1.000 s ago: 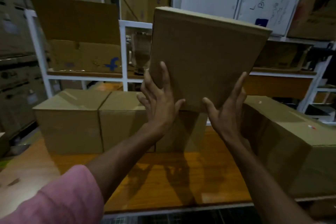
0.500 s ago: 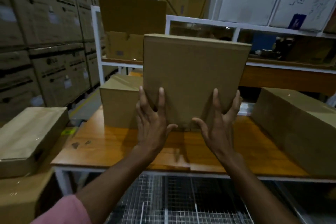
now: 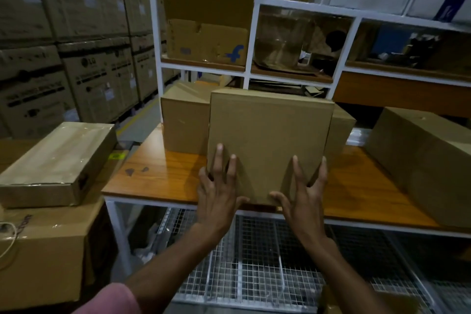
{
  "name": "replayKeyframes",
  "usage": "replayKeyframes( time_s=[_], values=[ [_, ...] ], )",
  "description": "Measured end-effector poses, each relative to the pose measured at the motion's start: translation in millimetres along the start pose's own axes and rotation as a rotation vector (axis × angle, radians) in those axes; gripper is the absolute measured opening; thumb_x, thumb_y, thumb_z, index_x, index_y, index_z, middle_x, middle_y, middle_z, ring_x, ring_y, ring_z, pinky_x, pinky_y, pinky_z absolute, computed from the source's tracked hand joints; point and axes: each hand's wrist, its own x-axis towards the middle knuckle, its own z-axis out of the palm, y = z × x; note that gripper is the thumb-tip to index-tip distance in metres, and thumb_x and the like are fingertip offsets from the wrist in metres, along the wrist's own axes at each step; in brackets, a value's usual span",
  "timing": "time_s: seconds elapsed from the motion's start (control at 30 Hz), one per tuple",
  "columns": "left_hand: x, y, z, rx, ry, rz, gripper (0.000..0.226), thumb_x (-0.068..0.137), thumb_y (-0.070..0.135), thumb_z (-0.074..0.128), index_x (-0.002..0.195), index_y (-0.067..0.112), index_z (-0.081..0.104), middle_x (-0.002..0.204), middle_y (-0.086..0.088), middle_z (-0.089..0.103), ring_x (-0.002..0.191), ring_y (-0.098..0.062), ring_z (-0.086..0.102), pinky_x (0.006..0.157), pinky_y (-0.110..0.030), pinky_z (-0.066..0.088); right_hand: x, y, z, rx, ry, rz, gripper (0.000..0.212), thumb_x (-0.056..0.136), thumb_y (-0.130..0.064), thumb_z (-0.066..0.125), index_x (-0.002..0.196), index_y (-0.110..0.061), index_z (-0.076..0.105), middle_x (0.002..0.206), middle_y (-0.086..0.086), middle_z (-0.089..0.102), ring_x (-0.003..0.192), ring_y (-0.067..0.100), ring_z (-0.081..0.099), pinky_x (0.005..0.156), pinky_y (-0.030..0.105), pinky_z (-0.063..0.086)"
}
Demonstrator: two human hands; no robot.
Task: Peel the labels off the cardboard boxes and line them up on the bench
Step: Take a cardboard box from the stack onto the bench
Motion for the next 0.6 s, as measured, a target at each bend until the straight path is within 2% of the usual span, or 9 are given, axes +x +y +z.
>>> replayKeyframes(
  time_s=[0.23,0.3,0.47,0.53,0.6],
  values=[
    [-12,-9,36,0.032,-0.115,-0.011,0.118,0.082,0.048,0.079,0.155,0.037,-0.013,0.161,-0.001,-0.039,0.138,-0.054,0.019,0.099,-0.061,0.049,-18,30,25,-0.009,-0.122,0.061,0.100,0.078,-0.042,0.081,0.159,-0.041,0.023,0.168,0.012,-0.022,0.154,0.043,0.007,0.108,0.054,0.044],
    [-12,-12,45,0.052,-0.124,-0.017,0.118,0.081,0.048,0.079,0.156,0.038,-0.011,0.162,-0.003,-0.037,0.140,-0.055,0.018,0.100,-0.062,0.049,-18,35,32,-0.025,-0.160,0.066,0.100,0.078,-0.045,0.080,0.159,-0.041,0.021,0.167,0.014,-0.024,0.154,0.045,0.008,0.108,0.055,0.046],
    [-4,-17,62,0.086,-0.103,0.004,0.120,0.078,0.048,0.082,0.161,0.036,-0.004,0.166,-0.006,-0.027,0.133,-0.053,0.029,0.095,-0.058,0.053,-11,49,45,-0.086,-0.217,0.054,0.096,0.082,-0.053,0.068,0.161,-0.038,0.016,0.165,0.015,-0.029,0.150,0.053,0.016,0.092,0.056,0.055],
    [0,-19,67,0.099,-0.084,0.023,0.120,0.077,0.047,0.083,0.162,0.034,0.000,0.167,-0.007,-0.022,0.128,-0.052,0.034,0.093,-0.057,0.053,-9,55,52,-0.153,-0.242,-0.008,0.097,0.085,-0.048,0.071,0.163,-0.033,0.014,0.167,0.016,-0.024,0.149,0.056,0.015,0.096,0.059,0.052],
    [4,-22,72,0.104,-0.074,0.036,0.118,0.076,0.044,0.085,0.162,0.032,0.005,0.168,-0.007,-0.017,0.124,-0.049,0.034,0.092,-0.056,0.053,-10,61,57,-0.207,-0.267,-0.053,0.097,0.087,-0.039,0.076,0.163,-0.031,0.015,0.169,0.013,-0.019,0.144,0.058,0.024,0.091,0.058,0.054]
  ],
)
